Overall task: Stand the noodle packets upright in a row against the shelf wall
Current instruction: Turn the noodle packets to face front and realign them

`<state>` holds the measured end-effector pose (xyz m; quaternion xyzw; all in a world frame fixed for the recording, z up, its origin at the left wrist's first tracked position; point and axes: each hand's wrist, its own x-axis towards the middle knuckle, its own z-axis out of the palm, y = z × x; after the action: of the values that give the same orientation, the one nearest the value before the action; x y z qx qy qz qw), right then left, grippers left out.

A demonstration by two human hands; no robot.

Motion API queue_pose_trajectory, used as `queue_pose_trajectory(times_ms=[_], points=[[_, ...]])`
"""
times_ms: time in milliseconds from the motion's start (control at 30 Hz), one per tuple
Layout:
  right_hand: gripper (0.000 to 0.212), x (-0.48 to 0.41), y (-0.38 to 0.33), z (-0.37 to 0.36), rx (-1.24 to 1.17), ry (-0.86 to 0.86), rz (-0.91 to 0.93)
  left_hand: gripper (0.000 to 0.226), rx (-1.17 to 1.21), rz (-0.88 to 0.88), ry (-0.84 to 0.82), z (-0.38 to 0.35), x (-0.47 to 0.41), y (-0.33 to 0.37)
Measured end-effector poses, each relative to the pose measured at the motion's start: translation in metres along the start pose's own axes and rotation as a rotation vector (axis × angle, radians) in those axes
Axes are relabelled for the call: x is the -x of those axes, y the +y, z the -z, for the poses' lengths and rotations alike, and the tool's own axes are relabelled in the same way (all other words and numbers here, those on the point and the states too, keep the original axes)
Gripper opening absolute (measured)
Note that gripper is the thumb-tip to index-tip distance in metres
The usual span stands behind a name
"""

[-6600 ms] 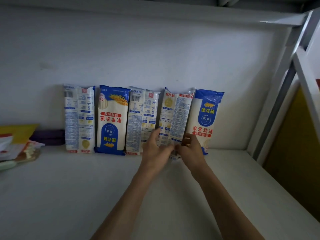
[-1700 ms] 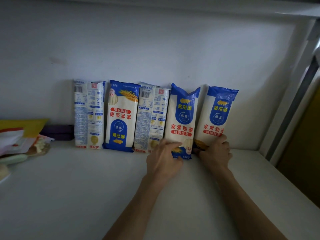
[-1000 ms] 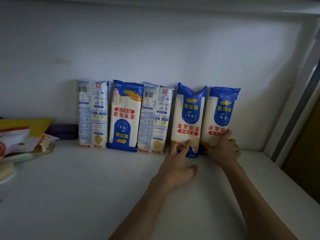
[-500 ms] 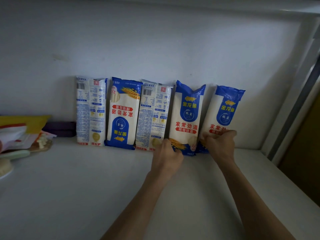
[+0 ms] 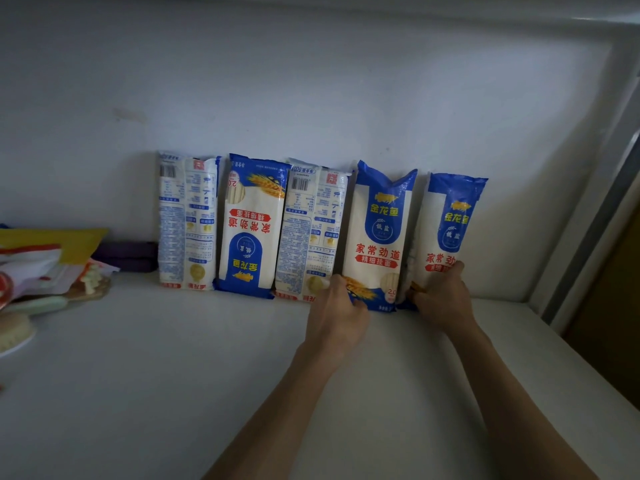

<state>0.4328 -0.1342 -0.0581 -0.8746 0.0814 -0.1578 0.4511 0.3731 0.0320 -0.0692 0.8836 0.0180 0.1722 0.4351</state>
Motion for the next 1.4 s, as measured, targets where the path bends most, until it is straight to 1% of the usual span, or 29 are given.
queue_pose_trajectory(times_ms=[100, 233, 333, 433, 533, 600, 633, 667, 733, 767, 800, 867, 933, 1067, 1100, 1200, 1400], points=[[0.075, 0.000, 0.001, 0.008, 0.046, -0.060, 0.032, 0.030, -0.007, 0.002, -0.002, -0.002, 0.001, -0.001], [0.076, 0.000, 0.002, 0.013, 0.034, -0.127, 0.041, 0.029, -0.010, -0.004, 0.003, -0.002, 0.000, -0.002], [0.080, 0.003, 0.007, 0.014, -0.073, -0.111, 0.066, 0.029, -0.016, -0.008, 0.010, -0.001, 0.000, -0.002], [0.092, 0.006, 0.008, 0.013, -0.207, -0.109, 0.079, 0.030, -0.012, -0.012, 0.007, -0.001, 0.000, -0.002], [0.102, 0.004, 0.008, 0.011, -0.285, -0.100, 0.156, 0.031, -0.009, -0.014, 0.013, -0.002, 0.000, -0.002], [0.104, 0.002, 0.008, 0.010, -0.340, -0.090, 0.221, 0.030, -0.009, -0.016, 0.016, -0.002, 0.000, -0.002], [0.101, 0.001, 0.007, 0.009, -0.390, -0.084, 0.226, 0.030, -0.010, -0.016, 0.016, -0.002, 0.000, -0.003], [0.095, 0.002, 0.006, 0.008, -0.465, -0.077, 0.193, 0.030, -0.009, -0.015, 0.015, -0.002, 0.000, -0.003], [0.075, -0.001, 0.005, 0.009, -0.630, -0.050, 0.068, 0.029, -0.003, -0.015, 0.016, -0.002, 0.000, -0.004], [0.065, -0.004, 0.007, 0.009, -0.674, -0.038, 0.020, 0.029, -0.001, -0.015, 0.018, -0.002, -0.001, -0.005], [0.057, -0.008, 0.008, 0.009, -0.683, -0.036, -0.010, 0.028, -0.001, -0.012, 0.017, -0.002, -0.001, -0.005], [0.050, -0.014, 0.011, 0.006, -0.691, -0.034, -0.067, 0.029, -0.001, -0.005, 0.015, -0.003, -0.001, -0.006], [0.052, -0.018, 0.011, 0.004, -0.697, -0.048, -0.114, 0.029, 0.001, -0.002, 0.015, -0.003, -0.001, -0.005], [0.070, -0.022, 0.010, 0.008, -0.642, -0.144, -0.093, 0.030, -0.014, 0.001, 0.016, -0.003, -0.001, -0.005], [0.071, -0.022, 0.010, 0.010, -0.624, -0.157, -0.084, 0.029, -0.018, 0.001, 0.017, -0.004, -0.001, -0.005], [0.059, -0.023, 0.011, 0.013, -0.580, -0.133, -0.031, 0.027, -0.034, 0.000, 0.021, -0.004, -0.001, -0.005], [0.056, -0.020, 0.013, 0.024, -0.505, -0.135, 0.036, 0.026, -0.026, 0.001, 0.004, -0.004, -0.002, -0.007]])
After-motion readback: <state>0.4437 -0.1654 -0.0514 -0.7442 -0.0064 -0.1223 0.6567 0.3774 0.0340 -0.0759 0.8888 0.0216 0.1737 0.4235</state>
